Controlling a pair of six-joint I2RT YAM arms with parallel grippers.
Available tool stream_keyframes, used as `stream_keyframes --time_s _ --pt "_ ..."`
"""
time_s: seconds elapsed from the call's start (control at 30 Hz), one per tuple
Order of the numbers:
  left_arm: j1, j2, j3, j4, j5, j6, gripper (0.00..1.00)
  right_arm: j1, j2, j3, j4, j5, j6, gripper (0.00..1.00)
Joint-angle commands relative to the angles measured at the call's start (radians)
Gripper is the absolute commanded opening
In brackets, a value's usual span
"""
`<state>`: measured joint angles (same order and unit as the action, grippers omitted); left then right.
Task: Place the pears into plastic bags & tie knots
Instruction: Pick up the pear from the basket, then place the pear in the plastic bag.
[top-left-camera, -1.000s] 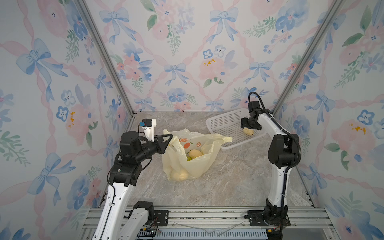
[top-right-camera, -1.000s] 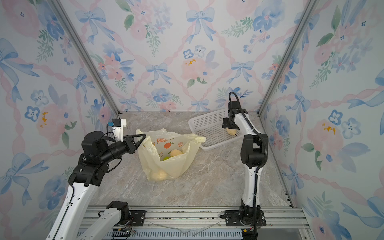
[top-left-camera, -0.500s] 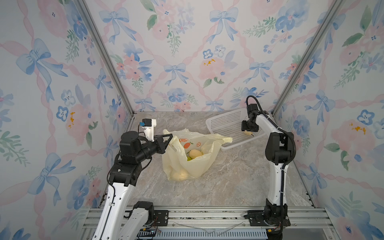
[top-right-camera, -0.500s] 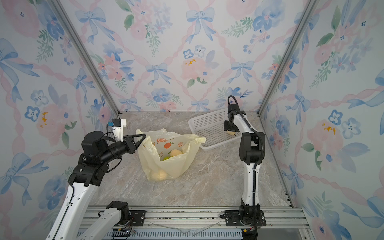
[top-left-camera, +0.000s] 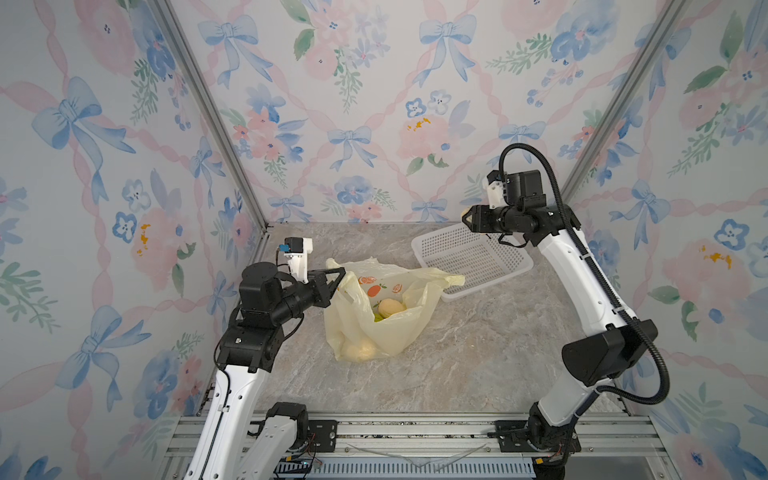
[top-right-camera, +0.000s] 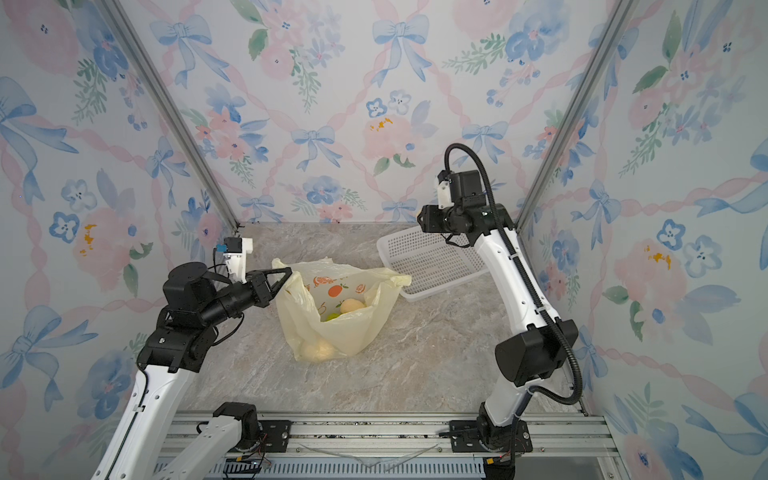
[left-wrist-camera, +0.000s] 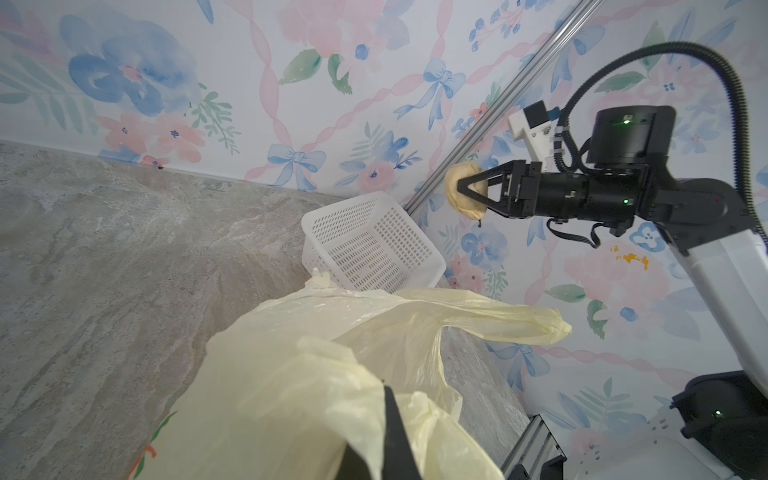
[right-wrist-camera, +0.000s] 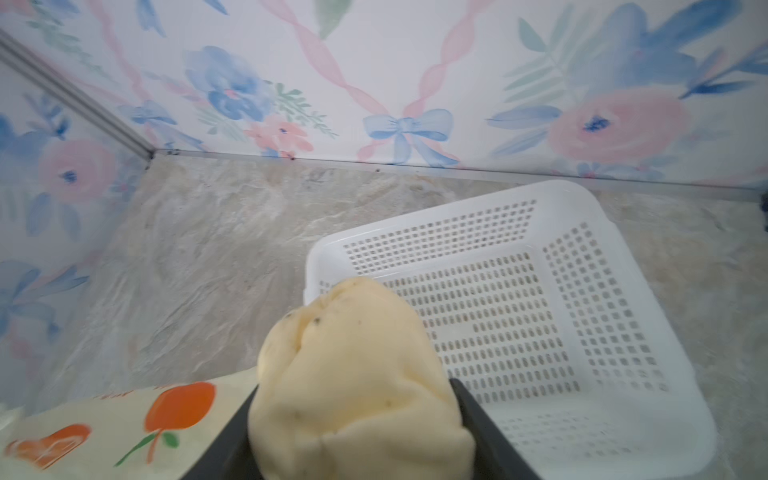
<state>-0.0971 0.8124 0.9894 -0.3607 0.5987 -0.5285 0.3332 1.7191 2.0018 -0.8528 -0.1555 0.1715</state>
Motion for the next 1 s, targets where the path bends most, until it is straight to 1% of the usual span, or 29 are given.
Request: stream_keyframes --time_s 0.0,0.13,0.23,0.37,0.53,0.63,0.7,0.77,0.83,0.9,0.97 --pt "0.000 -0.016 0.006 0.018 -0.011 0.001 0.00 0.128 -0.029 0.033 -0.094 -0.086 0.013 0.56" --pt "0.001 -0.013 0.010 0.019 -0.012 -0.004 0.00 0.299 -0.027 0.040 -0.108 -0.093 0.031 0.56" --pt "0.001 -0.016 0.010 0.019 -0.010 -0.005 0.00 0.417 0.004 0.007 -0.086 -0.096 0.055 0.56" --pt "0.000 -0.019 0.013 0.019 -0.007 -0.010 0.00 0.514 0.073 -0.028 -0.056 -0.090 0.071 0.56" --pt "0.000 -0.016 0.021 0.019 -0.008 -0.008 0.00 0.549 0.165 -0.104 0.037 -0.082 0.100 0.56" --pt "0.000 -0.001 0.029 0.018 -0.007 -0.003 0.00 0.552 0.236 -0.142 0.103 -0.071 0.110 0.60" --pt "0.001 0.015 0.037 0.018 -0.002 0.003 0.00 0.553 0.281 -0.142 0.119 -0.066 0.115 0.61" --pt "0.000 0.031 0.047 0.017 0.002 0.008 0.00 0.559 0.314 -0.118 0.095 -0.031 0.111 0.68" --pt "0.001 0.046 0.061 0.019 0.005 0.017 0.00 0.564 0.315 -0.108 0.084 -0.008 0.111 0.75" --pt "0.001 0.060 0.074 0.017 0.003 0.026 0.00 0.561 0.295 -0.101 0.072 0.000 0.111 0.79" --pt "0.001 0.080 0.088 0.017 0.005 0.033 0.00 0.558 0.263 -0.086 0.052 0.014 0.103 0.80"
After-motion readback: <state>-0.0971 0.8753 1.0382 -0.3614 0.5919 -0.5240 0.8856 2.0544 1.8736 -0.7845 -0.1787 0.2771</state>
